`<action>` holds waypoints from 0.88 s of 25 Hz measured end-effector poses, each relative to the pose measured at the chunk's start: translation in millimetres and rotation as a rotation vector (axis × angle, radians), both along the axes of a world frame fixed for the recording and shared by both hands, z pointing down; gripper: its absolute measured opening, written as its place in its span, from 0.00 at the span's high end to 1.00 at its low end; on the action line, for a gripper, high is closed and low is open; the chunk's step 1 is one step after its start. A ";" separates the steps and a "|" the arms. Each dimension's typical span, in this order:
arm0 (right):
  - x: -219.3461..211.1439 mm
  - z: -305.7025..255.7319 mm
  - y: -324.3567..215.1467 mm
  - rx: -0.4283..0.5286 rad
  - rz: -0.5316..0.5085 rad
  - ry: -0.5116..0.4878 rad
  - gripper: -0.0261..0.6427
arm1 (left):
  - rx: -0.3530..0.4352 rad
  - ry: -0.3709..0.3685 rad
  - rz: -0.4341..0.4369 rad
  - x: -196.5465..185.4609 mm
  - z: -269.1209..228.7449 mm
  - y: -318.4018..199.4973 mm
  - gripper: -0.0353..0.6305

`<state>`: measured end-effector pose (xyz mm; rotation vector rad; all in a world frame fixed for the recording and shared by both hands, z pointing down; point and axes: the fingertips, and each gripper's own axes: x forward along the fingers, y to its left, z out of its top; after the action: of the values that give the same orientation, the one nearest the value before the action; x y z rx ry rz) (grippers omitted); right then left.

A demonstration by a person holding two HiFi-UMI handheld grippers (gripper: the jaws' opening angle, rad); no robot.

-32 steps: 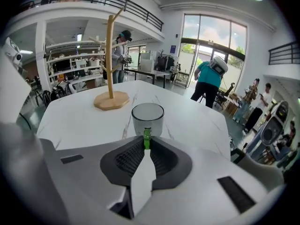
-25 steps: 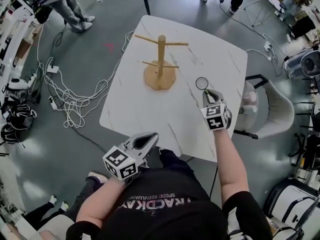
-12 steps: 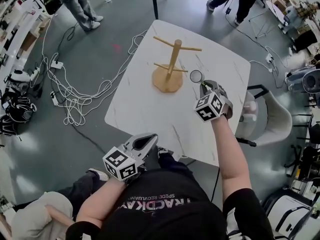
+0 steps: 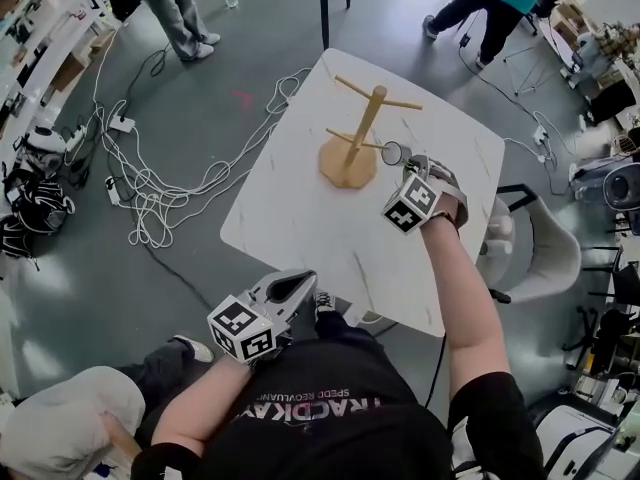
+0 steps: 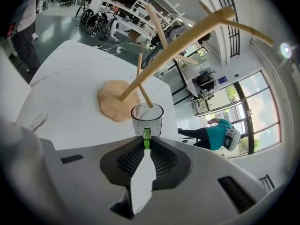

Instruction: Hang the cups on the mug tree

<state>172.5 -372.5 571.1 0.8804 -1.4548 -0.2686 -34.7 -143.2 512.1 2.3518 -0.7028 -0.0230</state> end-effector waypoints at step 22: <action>-37.5 3.3 -0.8 -0.099 -0.158 0.457 0.90 | 0.030 -0.005 0.015 -25.9 -6.9 28.2 0.95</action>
<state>135.0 -373.4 574.4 0.5755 -1.1000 -0.4785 -60.6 -115.1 505.3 2.3863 -0.6914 -0.0216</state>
